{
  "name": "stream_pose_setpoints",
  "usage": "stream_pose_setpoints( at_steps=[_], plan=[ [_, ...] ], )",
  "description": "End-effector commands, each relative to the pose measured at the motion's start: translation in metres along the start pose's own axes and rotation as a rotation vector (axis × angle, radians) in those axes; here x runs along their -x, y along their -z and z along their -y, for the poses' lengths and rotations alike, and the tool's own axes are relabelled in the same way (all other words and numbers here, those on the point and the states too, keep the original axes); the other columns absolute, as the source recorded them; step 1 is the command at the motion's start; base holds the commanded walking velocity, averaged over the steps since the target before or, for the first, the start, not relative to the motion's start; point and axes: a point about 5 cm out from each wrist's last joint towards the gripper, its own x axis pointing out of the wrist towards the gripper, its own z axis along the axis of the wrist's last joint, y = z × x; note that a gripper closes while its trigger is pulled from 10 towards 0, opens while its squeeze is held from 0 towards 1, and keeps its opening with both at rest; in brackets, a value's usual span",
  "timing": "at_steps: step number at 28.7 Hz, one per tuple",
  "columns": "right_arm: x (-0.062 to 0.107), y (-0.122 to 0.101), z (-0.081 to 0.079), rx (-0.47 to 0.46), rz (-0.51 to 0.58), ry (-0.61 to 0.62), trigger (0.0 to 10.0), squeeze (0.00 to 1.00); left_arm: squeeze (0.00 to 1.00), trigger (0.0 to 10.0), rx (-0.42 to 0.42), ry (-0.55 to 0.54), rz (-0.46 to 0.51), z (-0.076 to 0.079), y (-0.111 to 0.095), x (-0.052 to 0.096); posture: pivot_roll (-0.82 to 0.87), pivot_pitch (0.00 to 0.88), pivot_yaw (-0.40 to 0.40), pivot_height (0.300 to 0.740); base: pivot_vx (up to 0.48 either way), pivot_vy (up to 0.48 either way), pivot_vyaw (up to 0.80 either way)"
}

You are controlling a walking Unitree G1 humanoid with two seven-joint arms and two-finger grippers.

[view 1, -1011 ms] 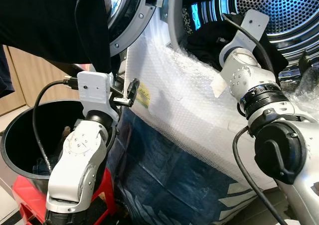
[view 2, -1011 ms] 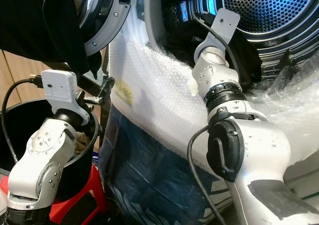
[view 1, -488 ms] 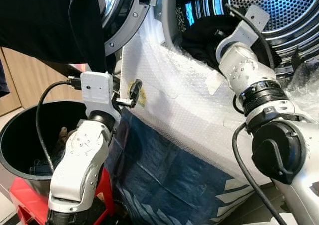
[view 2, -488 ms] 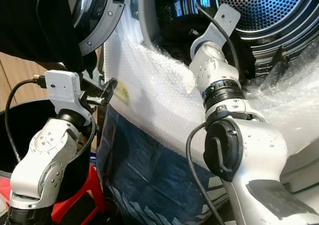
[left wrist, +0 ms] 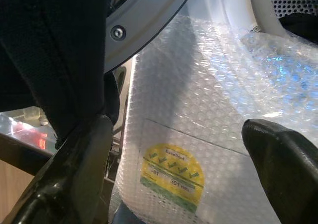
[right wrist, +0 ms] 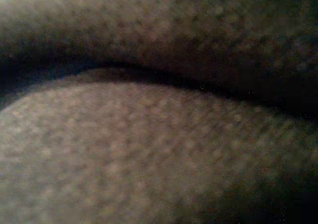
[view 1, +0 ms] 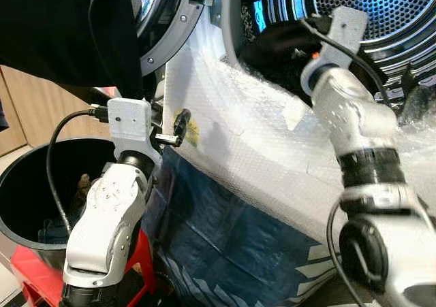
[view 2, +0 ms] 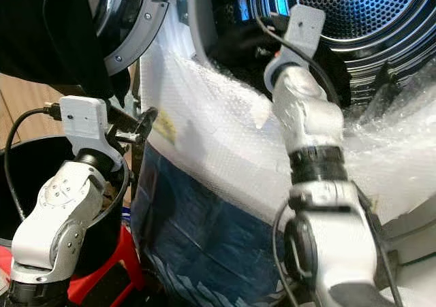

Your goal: Clothes washing

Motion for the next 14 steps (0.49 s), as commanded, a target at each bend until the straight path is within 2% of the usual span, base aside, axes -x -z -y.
stream_pose_setpoints(
  at_steps=[1, 5, 6, 10, 14],
  plan=[
    [0.011, -0.007, 0.011, 0.025, 0.017, 0.018, 10.0, 0.0, 0.0, 10.0, 0.009, 0.047, 0.01, 0.007, -0.004, -0.001, 0.15, 0.027, -0.189, 0.74, 0.0, 0.0, 0.0],
    [0.022, -0.009, 0.013, 0.023, 0.04, 0.0, 10.0, 0.0, 0.0, 10.0, 0.01, 0.055, 0.01, 0.008, -0.004, -0.002, 0.15, 0.026, -0.183, 0.74, 0.0, 0.0, 0.0],
    [0.031, -0.01, 0.012, 0.004, 0.065, -0.046, 10.0, 0.0, 0.0, 10.0, 0.012, 0.062, 0.009, 0.009, -0.004, -0.002, 0.15, 0.027, -0.179, 0.74, 0.0, 0.0, 0.0],
    [0.047, -0.013, 0.008, -0.005, 0.107, -0.146, 10.0, 0.0, 0.0, 10.0, 0.016, 0.068, 0.008, 0.01, -0.004, -0.002, 0.14, 0.028, -0.176, 0.74, 0.0, 0.0, 0.0],
    [0.064, -0.014, 0.003, -0.07, 0.135, -0.266, 10.0, 0.0, 0.0, 10.0, 0.016, 0.07, 0.007, 0.01, -0.004, -0.002, 0.14, 0.029, -0.176, 0.74, 0.0, 0.0, 0.0]
  ],
)
